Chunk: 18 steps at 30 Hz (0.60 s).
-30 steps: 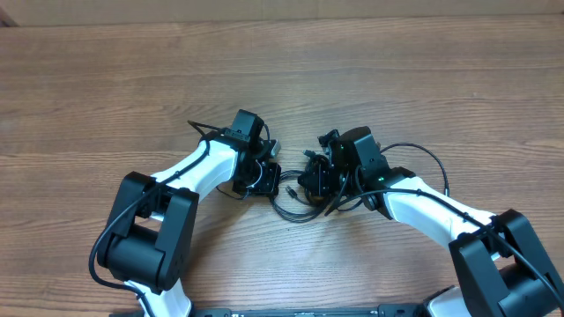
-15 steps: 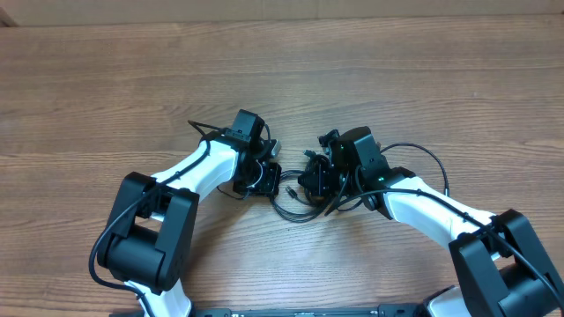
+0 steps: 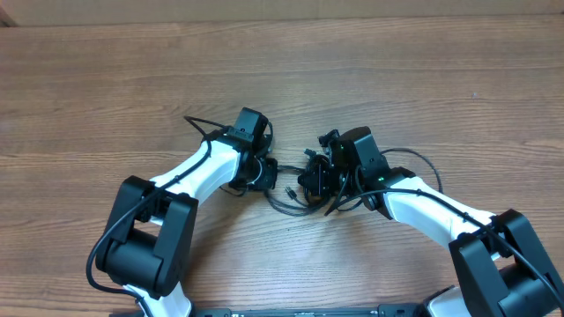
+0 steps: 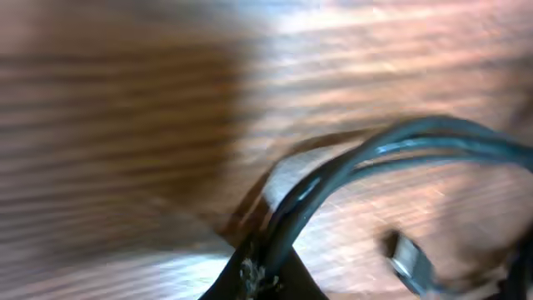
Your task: Untangle cables
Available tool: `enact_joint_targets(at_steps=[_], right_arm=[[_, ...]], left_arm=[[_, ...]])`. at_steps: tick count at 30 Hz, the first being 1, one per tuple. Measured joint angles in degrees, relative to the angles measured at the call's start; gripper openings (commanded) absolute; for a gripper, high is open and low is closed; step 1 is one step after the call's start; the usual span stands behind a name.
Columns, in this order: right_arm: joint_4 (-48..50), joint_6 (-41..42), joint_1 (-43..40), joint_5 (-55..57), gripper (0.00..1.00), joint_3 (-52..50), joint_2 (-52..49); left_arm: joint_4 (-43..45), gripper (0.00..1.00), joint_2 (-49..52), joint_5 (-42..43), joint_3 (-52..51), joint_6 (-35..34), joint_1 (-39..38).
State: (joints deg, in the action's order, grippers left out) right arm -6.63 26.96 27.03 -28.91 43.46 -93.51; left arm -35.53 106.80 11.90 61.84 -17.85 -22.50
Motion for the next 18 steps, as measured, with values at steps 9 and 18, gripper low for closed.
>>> enact_joint_targets(at_steps=[9,18], right_arm=[[0.0,0.1,0.0,-0.2,0.04,0.0,0.0],[-0.5,0.3,0.0,-0.3,0.04,0.0,0.0]], left_arm=[[-0.6,0.05,-0.3,-10.1,0.5,-0.9,2.4],[-2.4,0.04,-0.5,-12.7,0.7,-3.1,9.7]])
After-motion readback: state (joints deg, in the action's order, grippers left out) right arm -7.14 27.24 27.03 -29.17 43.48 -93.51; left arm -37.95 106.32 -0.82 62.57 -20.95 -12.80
